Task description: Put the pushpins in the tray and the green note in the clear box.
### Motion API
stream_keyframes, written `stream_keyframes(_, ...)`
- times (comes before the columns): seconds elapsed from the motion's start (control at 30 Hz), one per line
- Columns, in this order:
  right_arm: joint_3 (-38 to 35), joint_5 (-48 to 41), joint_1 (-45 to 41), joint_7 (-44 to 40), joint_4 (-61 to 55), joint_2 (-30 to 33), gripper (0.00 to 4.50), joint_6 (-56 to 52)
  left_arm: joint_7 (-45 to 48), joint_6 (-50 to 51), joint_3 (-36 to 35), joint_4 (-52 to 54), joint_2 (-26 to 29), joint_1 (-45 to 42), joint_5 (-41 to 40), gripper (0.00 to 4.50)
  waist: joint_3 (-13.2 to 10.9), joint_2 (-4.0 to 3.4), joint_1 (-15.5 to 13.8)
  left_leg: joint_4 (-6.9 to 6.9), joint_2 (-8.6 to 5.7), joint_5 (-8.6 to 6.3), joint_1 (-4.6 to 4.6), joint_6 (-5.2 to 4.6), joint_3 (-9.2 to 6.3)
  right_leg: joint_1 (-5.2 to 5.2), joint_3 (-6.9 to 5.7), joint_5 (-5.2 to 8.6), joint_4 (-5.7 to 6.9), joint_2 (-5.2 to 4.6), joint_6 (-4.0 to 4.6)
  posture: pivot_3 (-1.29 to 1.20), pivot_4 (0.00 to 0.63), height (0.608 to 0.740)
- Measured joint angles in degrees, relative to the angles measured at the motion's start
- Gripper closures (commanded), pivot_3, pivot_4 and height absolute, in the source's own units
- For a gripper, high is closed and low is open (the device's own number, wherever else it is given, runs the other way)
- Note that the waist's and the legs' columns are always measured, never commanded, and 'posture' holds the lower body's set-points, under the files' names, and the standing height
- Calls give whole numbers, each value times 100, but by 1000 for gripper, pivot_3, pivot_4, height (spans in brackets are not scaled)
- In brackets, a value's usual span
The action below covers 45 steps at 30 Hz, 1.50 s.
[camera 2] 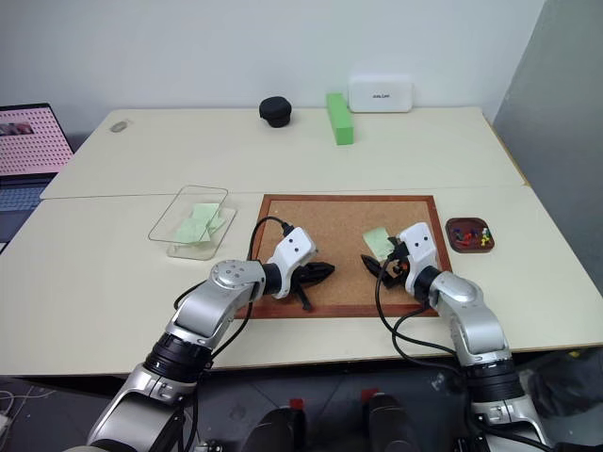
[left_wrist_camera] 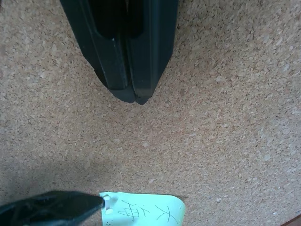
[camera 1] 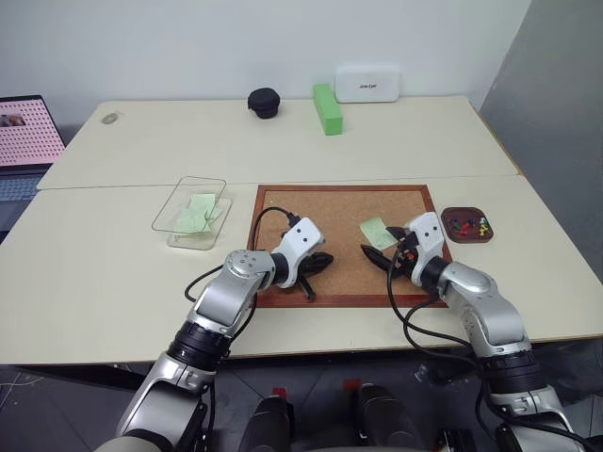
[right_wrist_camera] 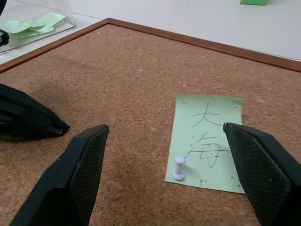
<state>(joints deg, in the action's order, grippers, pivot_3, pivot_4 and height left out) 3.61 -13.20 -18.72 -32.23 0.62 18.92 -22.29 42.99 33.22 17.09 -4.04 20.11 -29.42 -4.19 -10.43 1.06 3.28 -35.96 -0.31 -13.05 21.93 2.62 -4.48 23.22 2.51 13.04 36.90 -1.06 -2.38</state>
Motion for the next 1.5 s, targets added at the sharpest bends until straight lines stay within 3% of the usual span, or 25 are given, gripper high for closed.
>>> stream_keyframes(0.5,11,114,-170,114,561,-131,4053,70,-8,97,-23,21,-2,-11,-35,4500,-1,3,2,0,1,0,0,0,1,0,0,0,0,0,0,0,150,740)
stream_keyframes(0.6,-11,122,-229,138,645,-143,4485,74,-12,98,-26,22,-3,-8,-36,4500,-1,3,3,0,1,0,0,0,1,0,0,0,0,0,0,0,150,740)
stream_keyframes(0.93,-42,71,-257,106,602,-131,4485,57,-28,104,-27,22,-5,-14,-44,4500,-3,3,5,-1,0,0,1,0,1,2,1,0,0,0,0,0,150,740)
stream_keyframes(1.17,-541,-388,-402,254,-263,-159,4485,3,-23,106,-25,29,-5,-4,-53,4500,-2,4,1,0,0,0,3,0,-2,3,-2,0,-1,0,0,0,150,740)
stream_keyframes(1.5,-976,-353,-480,719,-274,52,4485,-55,-1,110,-16,14,-6,-32,-53,4500,-3,4,-2,1,-1,0,6,0,-1,4,-1,1,-4,-2,2,0,150,740)
